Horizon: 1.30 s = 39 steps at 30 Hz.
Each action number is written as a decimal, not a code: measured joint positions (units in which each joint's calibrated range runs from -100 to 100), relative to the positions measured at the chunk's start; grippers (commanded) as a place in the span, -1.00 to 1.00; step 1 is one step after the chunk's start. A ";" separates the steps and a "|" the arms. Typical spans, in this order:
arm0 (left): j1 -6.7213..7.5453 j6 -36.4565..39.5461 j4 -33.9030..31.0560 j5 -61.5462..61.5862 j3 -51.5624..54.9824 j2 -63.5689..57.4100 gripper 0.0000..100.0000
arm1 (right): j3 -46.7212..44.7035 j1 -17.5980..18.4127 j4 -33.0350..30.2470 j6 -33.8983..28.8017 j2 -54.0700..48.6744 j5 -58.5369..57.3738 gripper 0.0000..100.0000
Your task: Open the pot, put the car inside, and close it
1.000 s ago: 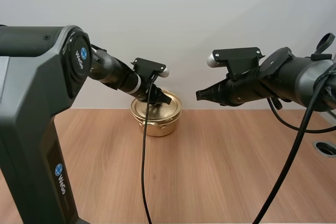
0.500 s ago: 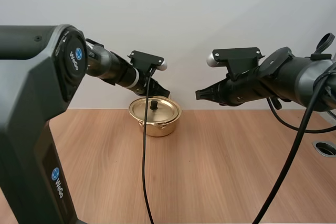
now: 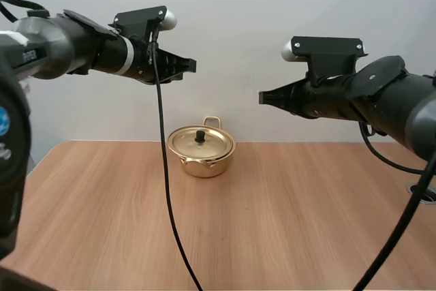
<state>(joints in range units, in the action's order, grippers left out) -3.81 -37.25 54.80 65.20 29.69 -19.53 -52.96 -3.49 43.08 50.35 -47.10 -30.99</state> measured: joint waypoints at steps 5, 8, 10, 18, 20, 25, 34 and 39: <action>2.73 0.35 -1.01 -2.54 10.04 -9.74 -1.00 | -7.49 0.00 -1.55 0.00 -8.01 10.67 -1.00; 3.81 0.35 -1.01 -9.42 16.34 -15.68 -1.00 | -12.54 0.00 -4.87 0.00 -13.17 13.32 -1.00; 3.81 0.76 -0.76 -14.47 20.13 -19.26 -1.00 | -15.60 0.00 -6.21 0.00 -16.66 13.49 -1.00; 3.74 0.44 -0.89 -35.36 36.11 -34.35 -1.00 | -26.76 0.00 -5.76 0.00 -32.25 1.38 -1.00; 3.74 1.02 -0.89 -40.84 40.32 -38.40 -1.00 | -28.43 0.00 -5.76 0.00 -35.86 -1.47 -1.00; 3.74 2.67 -0.65 -52.36 49.98 -47.66 -1.00 | -32.31 0.00 -5.76 0.00 -45.47 -3.08 -1.00; 3.74 7.17 -0.65 -63.12 67.67 -64.71 -1.00 | -37.34 0.00 -5.76 0.00 -52.67 -2.00 -1.00; 3.74 7.44 -2.55 -59.51 70.31 -74.54 -1.00 | -40.06 0.00 -7.41 0.00 -52.67 1.35 -1.00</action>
<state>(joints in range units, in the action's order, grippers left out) -0.08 -29.81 52.25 5.69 100.00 -94.08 -93.02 -3.49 35.67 50.35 -99.76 -29.64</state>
